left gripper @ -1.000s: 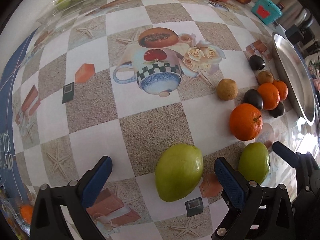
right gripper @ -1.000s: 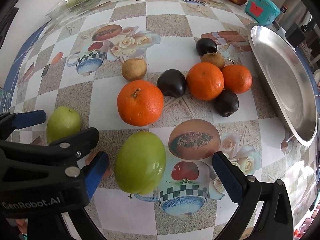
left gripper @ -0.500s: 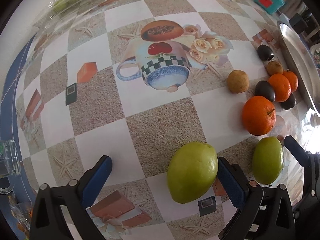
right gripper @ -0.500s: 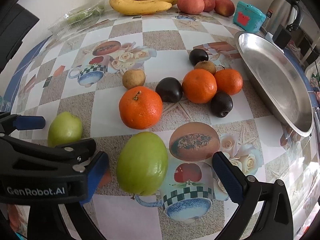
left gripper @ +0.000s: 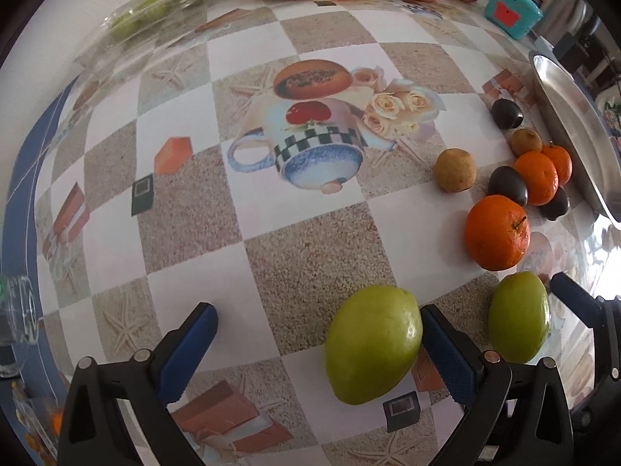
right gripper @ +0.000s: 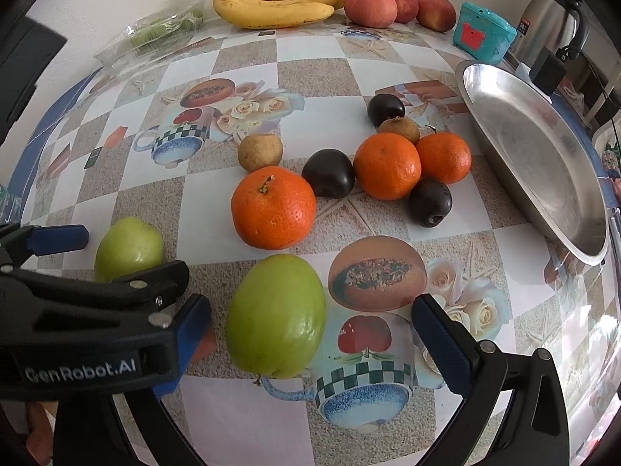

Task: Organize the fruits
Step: 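Close the right gripper around the larger green pear, then carry the green pear with the right gripper over the steel plate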

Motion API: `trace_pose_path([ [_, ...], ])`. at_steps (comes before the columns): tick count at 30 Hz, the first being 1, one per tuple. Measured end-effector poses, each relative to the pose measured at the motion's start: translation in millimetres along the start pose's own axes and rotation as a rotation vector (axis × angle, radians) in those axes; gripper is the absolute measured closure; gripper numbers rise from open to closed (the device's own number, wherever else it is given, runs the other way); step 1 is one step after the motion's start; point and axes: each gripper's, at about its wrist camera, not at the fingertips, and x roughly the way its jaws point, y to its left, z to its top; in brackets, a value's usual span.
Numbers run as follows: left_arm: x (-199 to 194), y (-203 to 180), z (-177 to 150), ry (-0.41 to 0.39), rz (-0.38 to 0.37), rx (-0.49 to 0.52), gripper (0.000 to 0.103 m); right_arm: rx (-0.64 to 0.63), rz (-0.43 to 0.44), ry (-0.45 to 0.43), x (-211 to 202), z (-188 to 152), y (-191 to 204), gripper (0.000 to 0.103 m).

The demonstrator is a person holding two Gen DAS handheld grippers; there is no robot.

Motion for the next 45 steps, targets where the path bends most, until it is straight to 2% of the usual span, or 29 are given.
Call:
trace_pose_path([
  [4,0,-7,3,-0.006,-0.014,0.012,0.003,-0.001,0.056,0.032,-4,3,0,0.000],
  [8,-4,-12,6,-0.013,-0.045,0.027,0.013,0.023,0.073,0.053,-7,8,-4,0.002],
  [11,-8,-14,10,-0.009,-0.086,0.020,0.018,0.038,0.087,0.051,-11,12,-9,0.013],
  [13,-9,-16,12,-0.016,-0.093,0.030,0.022,0.043,0.095,0.057,-13,15,-12,0.014],
  [15,-10,-18,15,-0.018,-0.101,0.036,0.027,0.056,0.094,0.052,-17,17,-16,0.021],
  [17,-10,-19,17,-0.011,-0.119,0.031,0.032,0.051,0.105,0.066,-17,18,-19,0.035],
  [21,-12,-18,21,0.006,-0.139,0.021,0.043,0.057,0.114,0.065,-21,19,-23,0.040],
  [23,-13,-13,19,0.017,-0.156,0.012,0.050,0.051,0.120,0.062,-23,14,-19,0.048],
  [26,-16,-8,20,0.028,-0.182,-0.004,0.058,0.040,0.118,0.063,-24,12,-17,0.052],
  [29,-18,2,11,0.033,-0.189,-0.009,0.060,0.031,0.132,0.068,-29,8,-19,0.061],
  [36,-36,5,3,0.046,-0.198,-0.043,0.060,0.025,0.129,0.074,-30,8,-18,0.061],
  [40,-62,17,-18,0.047,-0.204,-0.068,0.060,0.032,0.129,0.074,-28,12,-17,0.061],
  [45,-92,25,-28,0.049,-0.207,-0.099,0.060,0.040,0.143,0.058,-38,14,-22,0.061],
])
